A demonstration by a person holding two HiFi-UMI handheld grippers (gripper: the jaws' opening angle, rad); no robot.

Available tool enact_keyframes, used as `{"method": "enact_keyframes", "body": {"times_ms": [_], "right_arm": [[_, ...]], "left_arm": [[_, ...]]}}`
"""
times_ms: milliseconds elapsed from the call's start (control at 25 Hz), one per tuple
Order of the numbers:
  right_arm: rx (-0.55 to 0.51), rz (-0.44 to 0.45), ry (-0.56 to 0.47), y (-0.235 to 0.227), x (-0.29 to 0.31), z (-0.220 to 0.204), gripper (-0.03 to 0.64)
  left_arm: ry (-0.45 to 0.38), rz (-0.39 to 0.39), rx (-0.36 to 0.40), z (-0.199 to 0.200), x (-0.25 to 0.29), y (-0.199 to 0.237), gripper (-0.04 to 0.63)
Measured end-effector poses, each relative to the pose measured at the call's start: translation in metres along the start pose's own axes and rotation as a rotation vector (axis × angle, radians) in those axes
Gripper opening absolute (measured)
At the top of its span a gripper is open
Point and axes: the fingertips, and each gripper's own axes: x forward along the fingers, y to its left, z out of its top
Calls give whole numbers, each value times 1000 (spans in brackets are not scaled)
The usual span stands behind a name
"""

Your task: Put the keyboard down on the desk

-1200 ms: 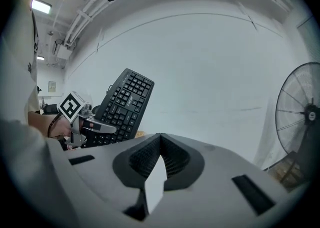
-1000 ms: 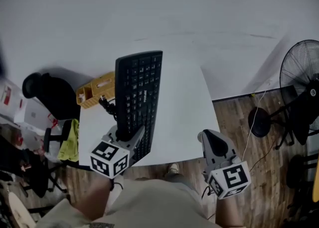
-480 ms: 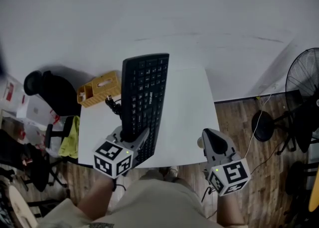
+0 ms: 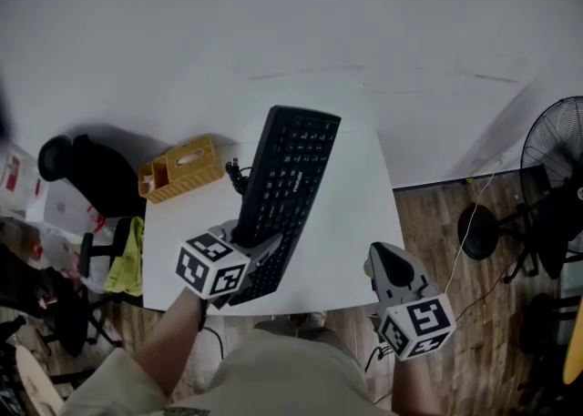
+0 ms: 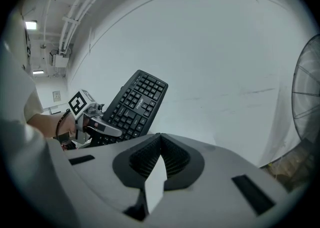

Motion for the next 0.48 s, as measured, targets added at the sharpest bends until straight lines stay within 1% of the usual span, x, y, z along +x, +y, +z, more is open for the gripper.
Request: {"method": "enact_keyframes", "body": {"times_ms": [80, 280, 360, 480], "right_arm": [[12, -3, 15, 3, 5, -4, 25], [46, -12, 72, 4, 23, -21, 25], [55, -23, 96, 2, 27, -28, 25], [59, -39, 117, -3, 39, -33, 25]], "left_arm": [[23, -37, -5, 3, 10, 10, 91], [48, -149, 5, 18, 39, 29, 91], [87, -194, 7, 20, 55, 32, 91], [158, -239, 28, 19, 81, 40, 91]]}}
